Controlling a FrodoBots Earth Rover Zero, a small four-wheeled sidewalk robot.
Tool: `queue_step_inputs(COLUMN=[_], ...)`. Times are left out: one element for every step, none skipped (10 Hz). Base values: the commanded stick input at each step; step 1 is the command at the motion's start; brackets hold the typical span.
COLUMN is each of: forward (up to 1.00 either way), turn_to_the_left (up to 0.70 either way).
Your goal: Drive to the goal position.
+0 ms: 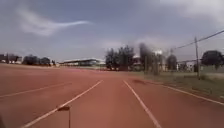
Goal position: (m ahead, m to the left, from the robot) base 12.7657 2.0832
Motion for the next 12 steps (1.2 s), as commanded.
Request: queue_step_inputs(forward=[0.70,0.70,0.70,0.70,0.70,0.70,0.70,0.70,0.70,0.70,0.70,0.70], turn_to_the_left=[0.00,0.00,0.00,0.00,0.00,0.00,0.00,0.00,0.00,0.00,0.00,0.00])
